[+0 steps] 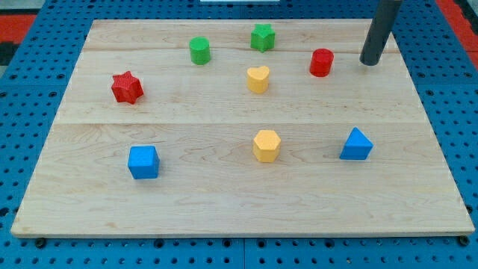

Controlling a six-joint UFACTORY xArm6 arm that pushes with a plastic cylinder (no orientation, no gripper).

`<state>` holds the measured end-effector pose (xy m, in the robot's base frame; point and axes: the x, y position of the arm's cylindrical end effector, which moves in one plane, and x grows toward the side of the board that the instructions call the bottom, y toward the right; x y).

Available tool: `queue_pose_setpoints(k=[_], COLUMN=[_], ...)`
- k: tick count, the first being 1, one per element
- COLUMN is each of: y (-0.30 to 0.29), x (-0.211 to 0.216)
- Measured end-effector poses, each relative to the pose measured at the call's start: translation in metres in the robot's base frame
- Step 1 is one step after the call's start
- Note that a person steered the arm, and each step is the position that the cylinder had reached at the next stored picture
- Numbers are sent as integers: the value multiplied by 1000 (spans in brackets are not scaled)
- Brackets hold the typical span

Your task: Move the arm towards the top right

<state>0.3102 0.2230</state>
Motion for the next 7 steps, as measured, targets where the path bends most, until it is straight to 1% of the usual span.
queue_pose_setpoints(k=[4, 7], y=[16, 8], x=[-2, -59])
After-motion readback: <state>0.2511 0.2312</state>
